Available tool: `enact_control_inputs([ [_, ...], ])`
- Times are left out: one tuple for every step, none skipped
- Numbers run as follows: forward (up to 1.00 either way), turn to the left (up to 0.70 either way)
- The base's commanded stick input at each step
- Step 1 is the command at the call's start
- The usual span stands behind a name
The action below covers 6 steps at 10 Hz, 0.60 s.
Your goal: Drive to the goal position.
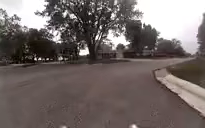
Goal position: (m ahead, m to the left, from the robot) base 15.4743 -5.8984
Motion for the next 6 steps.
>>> enact_control_inputs([
  [0.50, 0.00],
  [0.50, 0.00],
  [0.50, 0.00],
  [0.50, 0.00],
  [0.50, 0.00],
  [0.50, 0.00],
])
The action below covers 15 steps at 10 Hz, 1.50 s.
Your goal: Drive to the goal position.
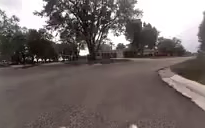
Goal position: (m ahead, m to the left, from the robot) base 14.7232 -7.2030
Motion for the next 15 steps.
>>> enact_control_inputs([
  [0.50, 0.00],
  [0.50, 0.00],
  [0.50, 0.00],
  [0.50, 0.00],
  [0.50, 0.00],
  [0.50, 0.00],
  [0.50, 0.00],
  [0.50, 0.00],
  [0.50, 0.00],
  [0.50, 0.00],
  [0.50, 0.00],
  [0.50, -0.12],
  [0.50, -0.47],
  [0.50, -0.50],
  [0.50, -0.50],
])
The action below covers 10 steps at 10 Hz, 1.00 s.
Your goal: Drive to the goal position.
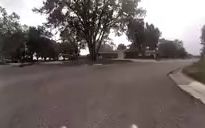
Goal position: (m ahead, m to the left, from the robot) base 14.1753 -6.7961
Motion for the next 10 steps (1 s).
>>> enact_control_inputs([
  [0.50, -0.50],
  [0.50, -0.50],
  [0.50, -0.50],
  [0.50, -0.50],
  [0.50, -0.50],
  [0.50, -0.50],
  [0.50, -0.50],
  [0.50, -0.50],
  [0.50, -0.50],
  [0.50, -0.50],
])
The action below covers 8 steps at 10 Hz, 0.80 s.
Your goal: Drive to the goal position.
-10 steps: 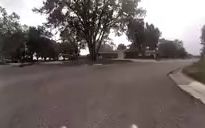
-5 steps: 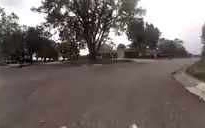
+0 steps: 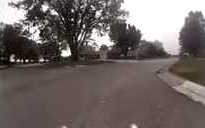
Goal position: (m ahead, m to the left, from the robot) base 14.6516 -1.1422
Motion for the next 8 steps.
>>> enact_control_inputs([
  [0.50, 0.00],
  [0.50, 0.00],
  [0.50, 0.00],
  [0.50, 0.00],
  [0.50, 0.00],
  [0.50, 0.08],
  [0.50, 0.50],
  [0.50, 0.50],
])
